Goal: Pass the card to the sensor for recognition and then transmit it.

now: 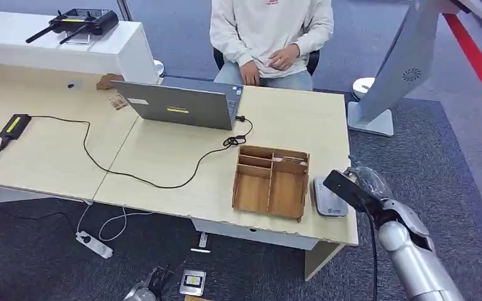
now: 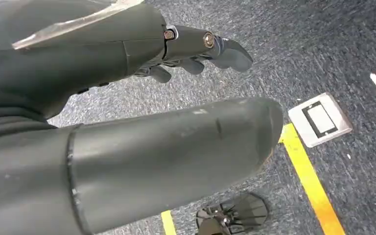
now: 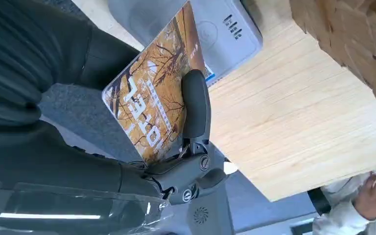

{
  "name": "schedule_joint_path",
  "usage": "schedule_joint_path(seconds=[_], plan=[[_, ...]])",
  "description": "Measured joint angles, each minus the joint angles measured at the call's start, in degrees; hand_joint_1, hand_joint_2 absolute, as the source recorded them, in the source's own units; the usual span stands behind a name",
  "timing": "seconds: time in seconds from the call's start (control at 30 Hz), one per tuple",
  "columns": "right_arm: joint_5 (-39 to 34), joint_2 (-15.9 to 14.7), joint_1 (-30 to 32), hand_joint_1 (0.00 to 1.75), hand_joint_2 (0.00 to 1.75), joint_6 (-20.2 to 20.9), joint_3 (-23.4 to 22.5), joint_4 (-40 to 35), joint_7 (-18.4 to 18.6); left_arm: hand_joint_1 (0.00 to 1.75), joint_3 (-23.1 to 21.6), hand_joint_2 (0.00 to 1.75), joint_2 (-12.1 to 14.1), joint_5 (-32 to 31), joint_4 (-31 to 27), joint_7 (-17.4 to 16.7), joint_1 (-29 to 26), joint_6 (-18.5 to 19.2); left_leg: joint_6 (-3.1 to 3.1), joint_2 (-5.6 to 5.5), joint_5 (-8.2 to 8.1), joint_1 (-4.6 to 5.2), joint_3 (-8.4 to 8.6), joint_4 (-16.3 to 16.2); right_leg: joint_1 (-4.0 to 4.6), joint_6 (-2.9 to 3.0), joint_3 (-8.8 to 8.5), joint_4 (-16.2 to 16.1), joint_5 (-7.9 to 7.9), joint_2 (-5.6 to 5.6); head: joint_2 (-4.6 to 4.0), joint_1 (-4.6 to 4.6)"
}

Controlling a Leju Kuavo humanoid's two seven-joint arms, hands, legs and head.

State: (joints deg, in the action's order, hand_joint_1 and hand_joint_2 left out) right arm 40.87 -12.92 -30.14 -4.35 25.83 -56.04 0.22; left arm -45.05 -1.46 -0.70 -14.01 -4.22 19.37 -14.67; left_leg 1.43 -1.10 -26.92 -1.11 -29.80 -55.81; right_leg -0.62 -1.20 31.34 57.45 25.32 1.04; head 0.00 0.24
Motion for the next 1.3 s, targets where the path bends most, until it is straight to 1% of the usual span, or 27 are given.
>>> schedule_joint_path(seconds=[0.2,0.3,0.37,0.67,0.7,0.8,0.87,0.97,1.07,1.2,1.3], plan=[[-0.13,0.0,-0.02,1.75,1.75,-0.11,-0.15,-0.33,-0.19,0.0,0.0,0.0,-0.02,0.0,0.02,0.04,0.0,-0.02,0.0,0.0,0.0,0.0,0.0,0.0,0.0,0.0,0.01,0.0,0.0,0.0,0.0,0.02],[-1.93,0.04,-0.14,1.75,1.75,-2.04,-0.59,-1.09,-2.28,0.0,0.04,0.0,-0.02,0.02,0.02,0.79,-0.01,-0.48,0.0,-0.01,0.0,0.0,-0.02,0.0,0.0,0.0,0.0,0.0,0.0,0.0,0.0,0.0],[-2.58,0.13,-0.97,1.75,1.75,-2.47,-1.33,-2.1,-3.08,0.0,0.11,0.0,-0.02,0.04,0.02,1.38,-0.02,-1.01,0.0,0.0,0.0,0.0,-0.02,0.0,0.0,0.0,0.0,0.01,0.0,0.0,0.0,0.0],[-0.83,0.37,-6.4,1.75,1.75,-1.14,-3.39,-5.2,-4.2,0.0,0.55,0.0,-0.2,0.24,0.02,2.51,-0.35,-2.51,0.0,-0.01,0.01,0.0,-0.01,0.0,0.0,0.0,-0.01,0.01,0.0,0.0,0.0,0.02],[-0.66,0.46,-6.83,1.75,1.75,-1.05,-3.61,-5.29,-4.48,0.0,0.57,0.0,-0.2,0.15,0.02,2.71,-0.37,-2.36,0.0,-0.02,0.01,0.0,-0.02,0.0,0.0,0.0,-0.02,0.01,-0.01,0.0,0.0,-0.02],[0.35,1.05,-9.04,1.75,1.75,-1.4,-3.65,-5.11,-5.71,0.0,0.59,0.0,0.66,-0.26,0.02,3.85,-0.39,0.13,0.0,0.02,0.01,0.0,-0.06,0.0,0.0,0.0,0.0,0.05,-0.01,0.01,0.0,0.0],[1.05,1.62,-11.48,1.75,1.75,-2.25,-3.61,-4.61,-6.95,0.0,0.68,0.0,1.14,-0.24,0.02,4.61,-0.38,0.46,0.0,0.02,0.01,0.0,-0.05,0.0,0.0,0.01,0.02,0.05,-0.01,0.02,0.0,0.0],[3.15,2.75,-17.31,1.75,1.75,-4.28,-3.26,-1.84,-9.29,0.0,0.98,0.0,1.72,-0.83,0.02,5.09,-0.47,0.81,0.03,0.0,0.04,-0.01,-0.07,0.0,0.0,0.01,0.04,0.06,-0.01,0.0,0.0,0.0],[4.85,3.87,-23.67,1.75,1.75,-5.99,-3.02,2.28,-11.06,0.0,0.98,0.0,2.21,-2.1,0.02,4.79,-0.29,2.45,0.02,-0.01,0.07,-0.02,-0.07,0.0,0.01,0.01,0.02,0.07,-0.01,-0.03,0.0,0.02],[6.71,5.66,-29.97,1.75,1.75,-6.89,-2.43,9.47,-11.85,0.0,0.98,0.0,2.54,-3.02,0.02,4.11,0.25,3.39,0.02,-0.05,0.07,-0.01,-0.09,0.0,0.01,0.01,0.02,0.07,-0.01,-0.06,0.0,0.0],[8.41,7.38,-32.72,1.75,1.75,-7.04,-1.55,14.64,-11.72,0.0,0.98,0.0,2.71,-3.24,0.02,3.76,0.58,3.85,0.02,-0.05,0.06,-0.01,-0.08,0.0,0.01,0.01,0.02,0.07,-0.01,-0.06,0.0,0.0]])
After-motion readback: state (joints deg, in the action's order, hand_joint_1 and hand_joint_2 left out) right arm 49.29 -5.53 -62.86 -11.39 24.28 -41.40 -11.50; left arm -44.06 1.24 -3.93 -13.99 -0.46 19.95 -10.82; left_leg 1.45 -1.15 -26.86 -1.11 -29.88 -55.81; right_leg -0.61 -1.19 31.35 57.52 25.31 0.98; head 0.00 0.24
